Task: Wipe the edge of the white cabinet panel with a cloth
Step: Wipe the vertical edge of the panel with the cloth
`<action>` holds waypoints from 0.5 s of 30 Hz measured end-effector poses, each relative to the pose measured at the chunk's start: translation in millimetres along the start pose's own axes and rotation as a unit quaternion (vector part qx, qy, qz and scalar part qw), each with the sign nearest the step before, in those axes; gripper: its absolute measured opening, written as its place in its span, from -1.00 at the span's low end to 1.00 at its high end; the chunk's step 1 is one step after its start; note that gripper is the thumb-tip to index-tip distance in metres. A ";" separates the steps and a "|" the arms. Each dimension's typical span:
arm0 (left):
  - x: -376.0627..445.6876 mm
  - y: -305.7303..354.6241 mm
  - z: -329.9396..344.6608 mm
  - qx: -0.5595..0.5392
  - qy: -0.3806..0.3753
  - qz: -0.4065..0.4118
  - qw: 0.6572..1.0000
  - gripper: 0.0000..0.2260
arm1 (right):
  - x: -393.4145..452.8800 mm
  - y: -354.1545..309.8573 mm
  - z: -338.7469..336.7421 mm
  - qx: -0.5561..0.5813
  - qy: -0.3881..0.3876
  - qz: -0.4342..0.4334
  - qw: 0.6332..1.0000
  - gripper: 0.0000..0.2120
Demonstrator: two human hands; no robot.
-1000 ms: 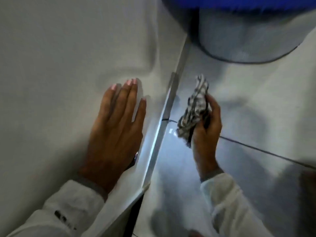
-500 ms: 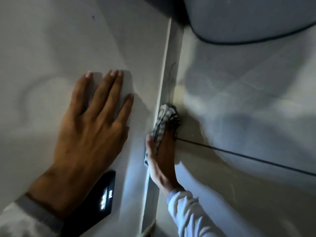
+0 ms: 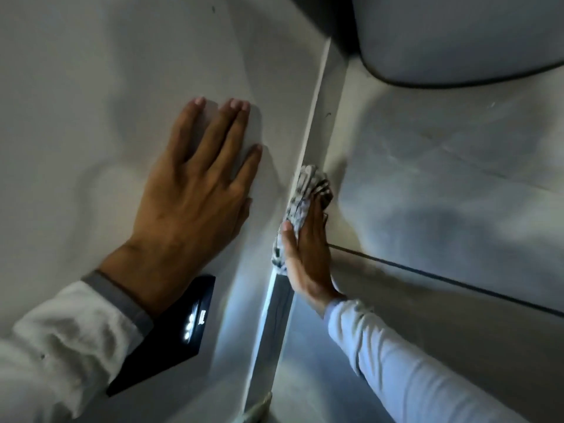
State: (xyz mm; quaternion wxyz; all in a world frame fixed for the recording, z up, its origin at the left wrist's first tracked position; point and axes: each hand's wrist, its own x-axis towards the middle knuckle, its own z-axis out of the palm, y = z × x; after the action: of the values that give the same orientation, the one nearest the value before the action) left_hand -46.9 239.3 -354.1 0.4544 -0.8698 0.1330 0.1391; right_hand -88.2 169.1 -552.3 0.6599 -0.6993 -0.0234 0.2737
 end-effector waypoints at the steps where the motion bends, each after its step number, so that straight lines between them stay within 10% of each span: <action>1: 1.3 2.3 1.8 0.001 0.003 -0.001 1.000 -0.41 | 3.1 1.1 -2.3 0.002 -0.011 -0.003 1.000 -0.25; 8: 9.0 11.7 11.5 0.014 0.002 -0.004 1.000 -0.38 | 161.1 -42.9 -53.1 0.019 0.028 0.004 0.999 -0.29; 15: 11.3 11.7 5.8 0.016 0.027 -0.005 1.000 -0.39 | 12.8 10.3 -32.1 -0.045 -0.061 -0.031 0.997 -0.31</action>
State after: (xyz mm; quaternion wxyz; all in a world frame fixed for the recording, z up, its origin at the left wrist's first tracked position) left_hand -41.3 236.5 -370.2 0.4648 -0.8666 0.1432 0.1118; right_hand -67.4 143.7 -567.1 0.6330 -0.7095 -0.0974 0.2942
